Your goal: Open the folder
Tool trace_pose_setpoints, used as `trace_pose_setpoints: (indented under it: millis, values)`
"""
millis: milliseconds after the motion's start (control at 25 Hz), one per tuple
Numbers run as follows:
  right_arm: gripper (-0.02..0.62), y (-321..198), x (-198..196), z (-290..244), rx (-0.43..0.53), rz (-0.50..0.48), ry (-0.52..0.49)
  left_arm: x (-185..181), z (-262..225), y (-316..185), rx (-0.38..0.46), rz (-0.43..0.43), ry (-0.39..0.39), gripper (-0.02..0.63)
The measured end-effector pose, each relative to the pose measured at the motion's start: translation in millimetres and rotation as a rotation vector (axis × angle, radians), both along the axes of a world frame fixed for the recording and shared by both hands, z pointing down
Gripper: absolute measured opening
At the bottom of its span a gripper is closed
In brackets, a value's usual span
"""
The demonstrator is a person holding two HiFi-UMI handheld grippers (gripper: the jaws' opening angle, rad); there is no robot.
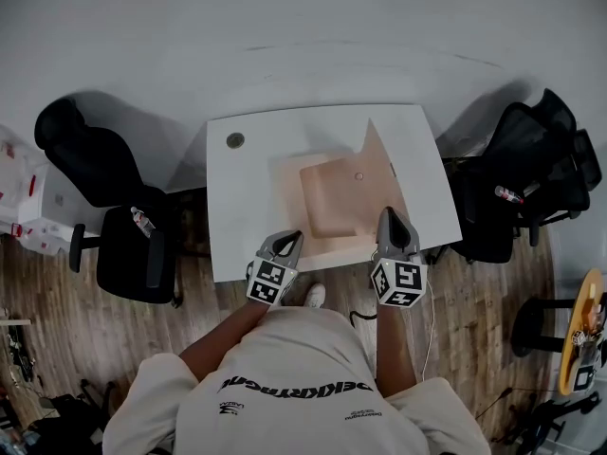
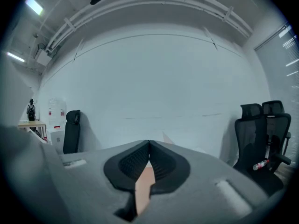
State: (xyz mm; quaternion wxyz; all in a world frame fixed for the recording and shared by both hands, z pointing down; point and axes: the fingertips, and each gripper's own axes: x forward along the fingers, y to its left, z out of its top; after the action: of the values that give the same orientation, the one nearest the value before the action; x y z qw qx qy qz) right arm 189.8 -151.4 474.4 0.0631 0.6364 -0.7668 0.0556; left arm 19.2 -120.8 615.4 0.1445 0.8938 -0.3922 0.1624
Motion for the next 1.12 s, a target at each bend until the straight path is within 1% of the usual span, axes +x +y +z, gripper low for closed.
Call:
trace_pose_setpoints:
  millis: [120,320,600,880,1120]
  values:
    - [0.002,9,-19,6,-0.012,-0.029,-0.002,-3,-8,3,0.01,-0.009,0.011,-0.002]
    - [0.002,17,-36,19,-0.024,-0.045,-0.031,-7,-20,10,0.043,-0.008,0.031,-0.002]
    - [0.002,27,-50,36,-0.036,-0.064,-0.083,-7,-45,15,0.103,-0.011,0.067,-0.002]
    - [0.002,37,-65,52,-0.062,-0.093,-0.095,-3,-57,21,0.12,-0.011,0.081,-0.002]
    - [0.002,42,-74,58,-0.083,-0.112,-0.11,7,-59,25,0.135,0.017,0.087,-0.002]
